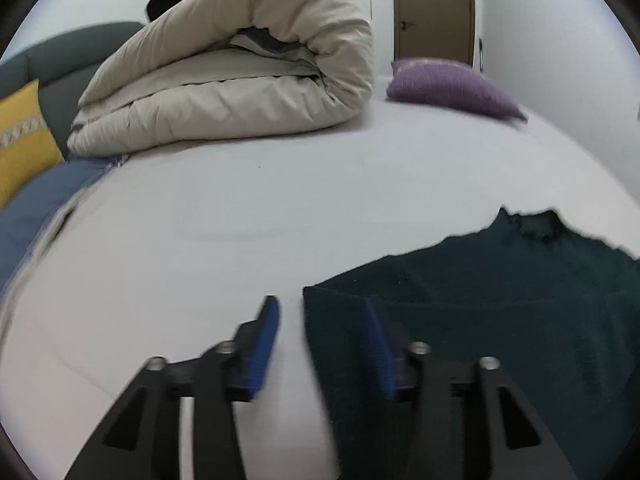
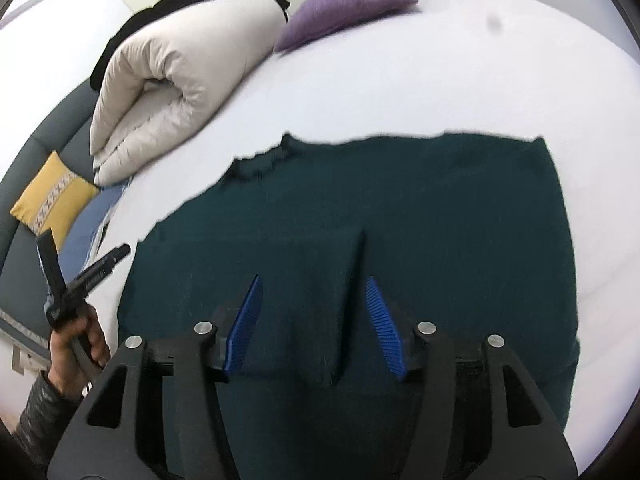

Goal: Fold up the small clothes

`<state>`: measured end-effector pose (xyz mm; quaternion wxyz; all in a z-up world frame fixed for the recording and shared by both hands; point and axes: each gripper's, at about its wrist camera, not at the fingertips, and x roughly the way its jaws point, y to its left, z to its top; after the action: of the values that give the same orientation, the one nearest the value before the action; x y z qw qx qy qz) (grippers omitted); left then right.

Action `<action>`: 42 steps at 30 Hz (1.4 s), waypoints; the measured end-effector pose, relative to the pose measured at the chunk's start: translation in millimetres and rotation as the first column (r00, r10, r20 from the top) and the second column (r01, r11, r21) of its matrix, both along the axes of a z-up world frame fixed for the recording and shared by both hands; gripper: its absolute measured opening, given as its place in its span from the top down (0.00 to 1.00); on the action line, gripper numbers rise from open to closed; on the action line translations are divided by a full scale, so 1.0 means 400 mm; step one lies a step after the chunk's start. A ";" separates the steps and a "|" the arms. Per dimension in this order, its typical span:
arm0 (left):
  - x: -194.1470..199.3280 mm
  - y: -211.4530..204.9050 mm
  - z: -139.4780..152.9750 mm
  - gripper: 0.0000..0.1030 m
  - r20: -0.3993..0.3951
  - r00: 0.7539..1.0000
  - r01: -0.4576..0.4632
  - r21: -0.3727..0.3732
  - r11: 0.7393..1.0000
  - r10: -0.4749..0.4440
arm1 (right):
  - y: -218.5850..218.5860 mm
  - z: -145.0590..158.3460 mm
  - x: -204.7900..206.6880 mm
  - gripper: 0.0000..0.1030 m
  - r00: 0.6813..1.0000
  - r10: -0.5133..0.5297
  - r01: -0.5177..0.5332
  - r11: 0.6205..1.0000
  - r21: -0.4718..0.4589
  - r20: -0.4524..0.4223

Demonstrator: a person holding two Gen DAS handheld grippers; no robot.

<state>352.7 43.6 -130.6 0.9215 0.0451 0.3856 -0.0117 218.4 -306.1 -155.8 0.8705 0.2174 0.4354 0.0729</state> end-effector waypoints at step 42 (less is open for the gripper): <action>-0.138 0.000 -0.067 0.59 -0.119 0.993 0.004 -0.021 1.000 -0.006 | 0.084 0.019 -0.019 0.82 0.997 0.071 -0.073 0.980 -0.185 -0.016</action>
<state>297.6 43.4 -157.3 0.8971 0.0358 0.4398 -0.0206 210.8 -272.4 -148.2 0.8819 0.1196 0.4518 0.0625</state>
